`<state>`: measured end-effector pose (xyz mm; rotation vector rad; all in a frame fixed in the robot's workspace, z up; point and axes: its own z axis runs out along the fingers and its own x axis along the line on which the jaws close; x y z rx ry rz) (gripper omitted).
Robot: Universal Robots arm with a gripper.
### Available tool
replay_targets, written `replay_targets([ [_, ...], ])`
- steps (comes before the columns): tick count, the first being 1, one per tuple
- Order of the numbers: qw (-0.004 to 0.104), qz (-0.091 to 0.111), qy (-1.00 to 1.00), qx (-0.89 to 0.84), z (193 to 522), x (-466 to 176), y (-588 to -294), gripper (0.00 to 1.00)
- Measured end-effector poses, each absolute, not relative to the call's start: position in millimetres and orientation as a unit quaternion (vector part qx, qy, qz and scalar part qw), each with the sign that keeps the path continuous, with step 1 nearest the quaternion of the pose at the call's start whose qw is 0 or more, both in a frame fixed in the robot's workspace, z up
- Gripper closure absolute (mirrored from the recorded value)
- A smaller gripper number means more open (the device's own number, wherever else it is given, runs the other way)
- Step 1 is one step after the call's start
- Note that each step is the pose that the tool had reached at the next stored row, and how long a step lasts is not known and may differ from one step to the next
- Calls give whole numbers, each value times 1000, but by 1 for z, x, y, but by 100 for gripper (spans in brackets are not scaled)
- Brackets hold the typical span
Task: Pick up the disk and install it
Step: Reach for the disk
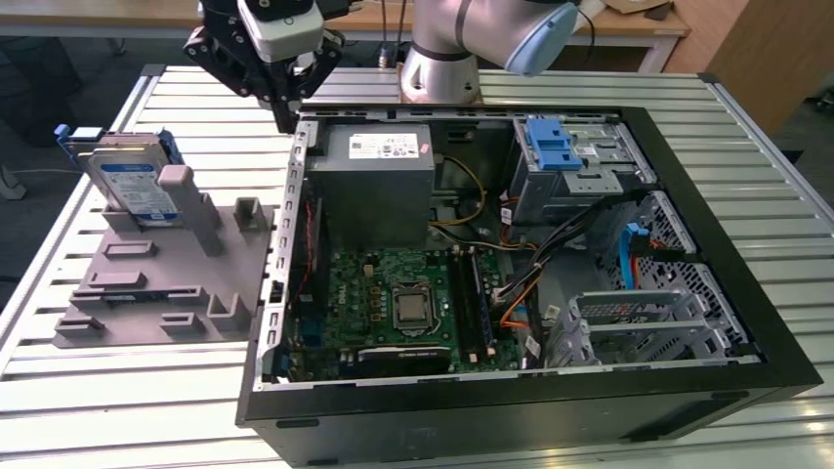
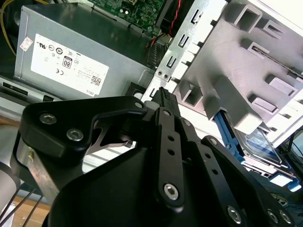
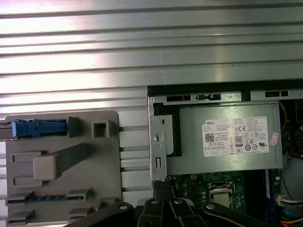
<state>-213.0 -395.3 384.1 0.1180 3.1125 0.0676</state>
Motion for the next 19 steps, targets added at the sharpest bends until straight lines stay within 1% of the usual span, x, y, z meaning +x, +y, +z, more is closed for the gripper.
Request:
replay_targets([
  [19,13,22,999,38,382,-217,-395,89],
])
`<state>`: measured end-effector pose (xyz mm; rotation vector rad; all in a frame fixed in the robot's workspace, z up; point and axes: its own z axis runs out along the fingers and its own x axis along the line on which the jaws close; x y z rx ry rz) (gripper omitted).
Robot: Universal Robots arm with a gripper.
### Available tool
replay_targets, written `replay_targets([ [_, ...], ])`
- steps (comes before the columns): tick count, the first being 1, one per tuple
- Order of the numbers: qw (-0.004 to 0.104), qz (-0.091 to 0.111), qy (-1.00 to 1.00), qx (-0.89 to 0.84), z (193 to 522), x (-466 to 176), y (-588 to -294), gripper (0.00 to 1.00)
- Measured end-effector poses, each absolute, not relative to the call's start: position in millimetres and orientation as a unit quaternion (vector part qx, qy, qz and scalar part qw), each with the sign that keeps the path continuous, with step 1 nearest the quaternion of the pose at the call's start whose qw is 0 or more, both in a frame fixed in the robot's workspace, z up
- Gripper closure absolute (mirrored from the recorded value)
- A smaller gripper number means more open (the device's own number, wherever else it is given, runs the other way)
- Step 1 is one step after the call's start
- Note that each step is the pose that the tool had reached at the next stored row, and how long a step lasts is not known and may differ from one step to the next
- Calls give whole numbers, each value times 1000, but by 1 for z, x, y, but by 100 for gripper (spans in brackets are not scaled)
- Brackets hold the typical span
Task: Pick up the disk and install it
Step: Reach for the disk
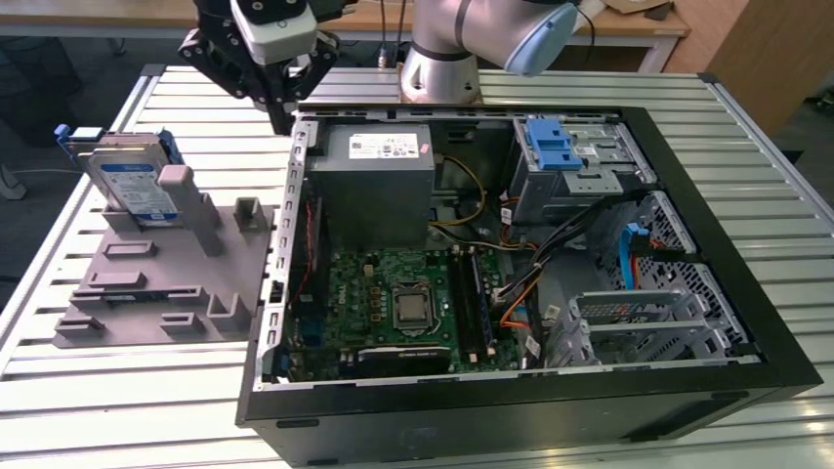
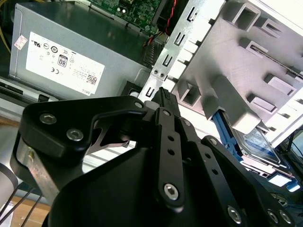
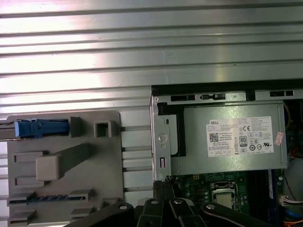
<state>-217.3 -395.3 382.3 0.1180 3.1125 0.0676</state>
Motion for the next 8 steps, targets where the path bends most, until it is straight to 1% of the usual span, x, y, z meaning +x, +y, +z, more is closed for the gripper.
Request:
replay_targets([
  [8,13,22,999,38,382,-220,-395,89],
])
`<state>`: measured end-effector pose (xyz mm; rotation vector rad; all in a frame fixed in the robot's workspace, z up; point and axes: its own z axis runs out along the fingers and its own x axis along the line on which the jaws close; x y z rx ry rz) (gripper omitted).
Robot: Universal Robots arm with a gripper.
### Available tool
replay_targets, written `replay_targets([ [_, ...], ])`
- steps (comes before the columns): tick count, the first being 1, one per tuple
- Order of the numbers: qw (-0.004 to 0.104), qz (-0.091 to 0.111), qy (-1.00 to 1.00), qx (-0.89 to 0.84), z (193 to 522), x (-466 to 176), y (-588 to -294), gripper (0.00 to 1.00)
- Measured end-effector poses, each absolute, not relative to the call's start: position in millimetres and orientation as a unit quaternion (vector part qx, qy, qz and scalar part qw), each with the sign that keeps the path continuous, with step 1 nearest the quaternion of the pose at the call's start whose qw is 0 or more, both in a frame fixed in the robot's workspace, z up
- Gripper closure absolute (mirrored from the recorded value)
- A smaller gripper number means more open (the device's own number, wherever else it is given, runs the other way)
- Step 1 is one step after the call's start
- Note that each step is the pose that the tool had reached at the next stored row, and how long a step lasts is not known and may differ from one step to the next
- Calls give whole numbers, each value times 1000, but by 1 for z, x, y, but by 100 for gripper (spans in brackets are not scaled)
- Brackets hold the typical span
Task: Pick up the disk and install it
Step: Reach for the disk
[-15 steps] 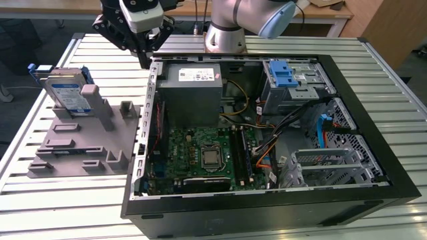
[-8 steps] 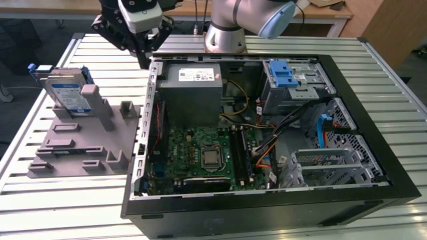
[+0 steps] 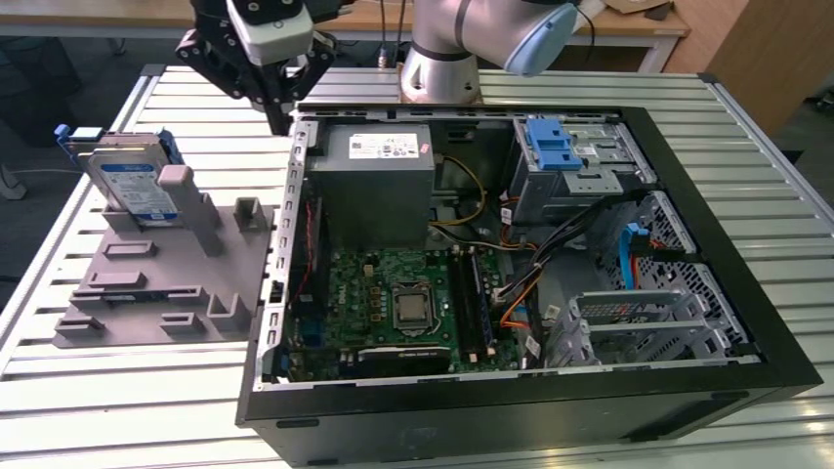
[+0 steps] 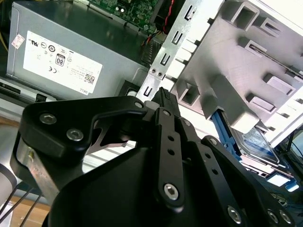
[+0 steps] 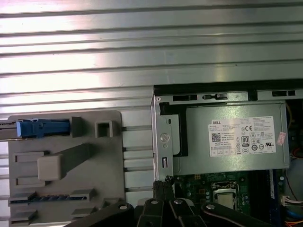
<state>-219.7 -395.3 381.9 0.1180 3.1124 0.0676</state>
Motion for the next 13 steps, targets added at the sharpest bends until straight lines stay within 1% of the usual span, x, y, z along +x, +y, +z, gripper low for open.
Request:
replay_targets([
  [13,13,22,999,38,381,-223,-395,89],
])
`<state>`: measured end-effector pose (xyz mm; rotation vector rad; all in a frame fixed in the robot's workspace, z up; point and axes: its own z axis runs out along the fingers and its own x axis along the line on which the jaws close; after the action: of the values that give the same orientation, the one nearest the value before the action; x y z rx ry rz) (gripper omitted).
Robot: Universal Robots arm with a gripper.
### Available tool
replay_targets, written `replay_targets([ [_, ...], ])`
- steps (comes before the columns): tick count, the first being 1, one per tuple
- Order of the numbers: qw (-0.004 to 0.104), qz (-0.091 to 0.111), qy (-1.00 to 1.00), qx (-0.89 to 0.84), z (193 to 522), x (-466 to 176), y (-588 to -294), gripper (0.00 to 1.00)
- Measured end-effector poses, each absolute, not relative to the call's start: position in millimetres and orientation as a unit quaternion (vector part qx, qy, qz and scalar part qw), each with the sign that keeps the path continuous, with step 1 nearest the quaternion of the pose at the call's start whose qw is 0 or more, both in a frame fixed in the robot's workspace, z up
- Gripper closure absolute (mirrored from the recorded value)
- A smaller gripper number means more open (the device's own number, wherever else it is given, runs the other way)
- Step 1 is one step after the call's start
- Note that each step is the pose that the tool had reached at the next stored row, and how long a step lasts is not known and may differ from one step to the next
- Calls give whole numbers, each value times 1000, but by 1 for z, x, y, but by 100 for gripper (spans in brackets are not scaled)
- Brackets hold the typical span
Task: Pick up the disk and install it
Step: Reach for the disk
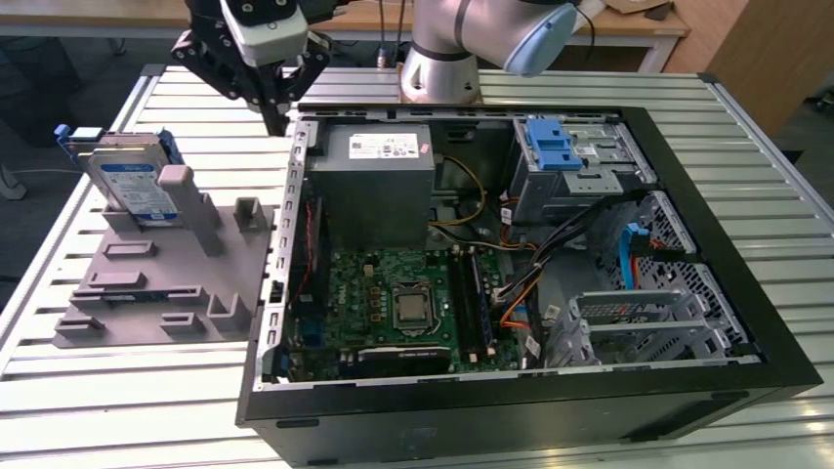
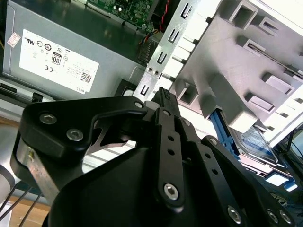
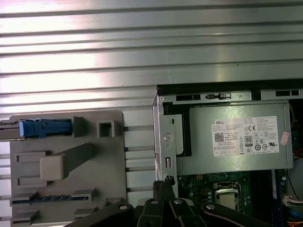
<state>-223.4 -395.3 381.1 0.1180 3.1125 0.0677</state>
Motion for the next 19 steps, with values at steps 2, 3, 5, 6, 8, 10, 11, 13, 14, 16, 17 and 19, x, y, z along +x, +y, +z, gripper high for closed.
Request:
replay_targets([
  [2,13,22,999,38,381,-224,-395,89],
  [3,13,22,999,38,381,-224,-395,89],
  [5,13,22,999,38,381,-225,-395,89],
  [6,13,22,999,38,381,-225,-395,89],
  [8,13,22,999,38,381,-226,-395,89],
  [10,13,22,999,38,380,-226,-395,89],
  [11,13,22,999,38,380,-227,-395,89],
  [13,13,22,999,38,380,-228,-395,89],
  [14,13,22,999,38,380,-228,-395,89],
  [16,13,22,999,38,379,-229,-395,89],
  [17,13,22,999,38,379,-229,-395,89],
  [19,13,22,999,38,379,-230,-395,89],
])
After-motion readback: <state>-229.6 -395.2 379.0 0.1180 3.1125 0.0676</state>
